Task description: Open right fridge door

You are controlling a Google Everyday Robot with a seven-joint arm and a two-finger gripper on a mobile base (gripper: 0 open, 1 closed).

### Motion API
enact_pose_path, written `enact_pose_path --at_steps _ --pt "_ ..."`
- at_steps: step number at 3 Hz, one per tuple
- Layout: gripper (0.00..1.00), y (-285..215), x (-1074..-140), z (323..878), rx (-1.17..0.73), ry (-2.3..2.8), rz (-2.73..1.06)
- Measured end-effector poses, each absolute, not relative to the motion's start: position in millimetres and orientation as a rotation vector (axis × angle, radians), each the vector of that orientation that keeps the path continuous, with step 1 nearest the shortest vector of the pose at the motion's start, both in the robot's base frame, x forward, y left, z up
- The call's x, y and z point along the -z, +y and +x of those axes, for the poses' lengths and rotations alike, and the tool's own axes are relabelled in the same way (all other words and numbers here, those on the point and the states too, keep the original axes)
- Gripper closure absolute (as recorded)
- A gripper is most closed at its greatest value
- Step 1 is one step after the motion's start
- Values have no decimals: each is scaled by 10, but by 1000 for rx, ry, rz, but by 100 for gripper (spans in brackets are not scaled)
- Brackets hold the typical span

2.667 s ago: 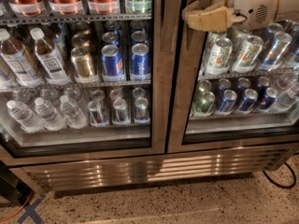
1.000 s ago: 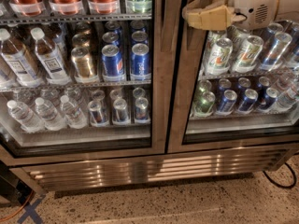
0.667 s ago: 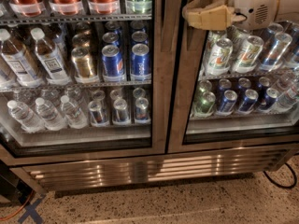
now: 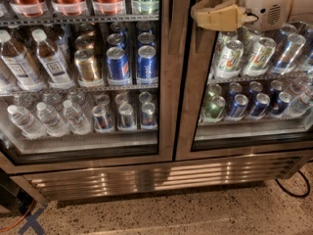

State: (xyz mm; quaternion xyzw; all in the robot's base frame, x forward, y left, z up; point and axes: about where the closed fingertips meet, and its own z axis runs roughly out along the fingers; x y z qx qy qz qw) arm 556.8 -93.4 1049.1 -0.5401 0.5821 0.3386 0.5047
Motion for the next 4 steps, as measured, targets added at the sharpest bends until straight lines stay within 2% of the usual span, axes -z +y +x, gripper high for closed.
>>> enact_pose_path --at_steps 3,4 --pt "100 -934 -10506 5576 -816 1402 -1291" --pt "81 -934 -10506 5576 -816 1402 -1291"
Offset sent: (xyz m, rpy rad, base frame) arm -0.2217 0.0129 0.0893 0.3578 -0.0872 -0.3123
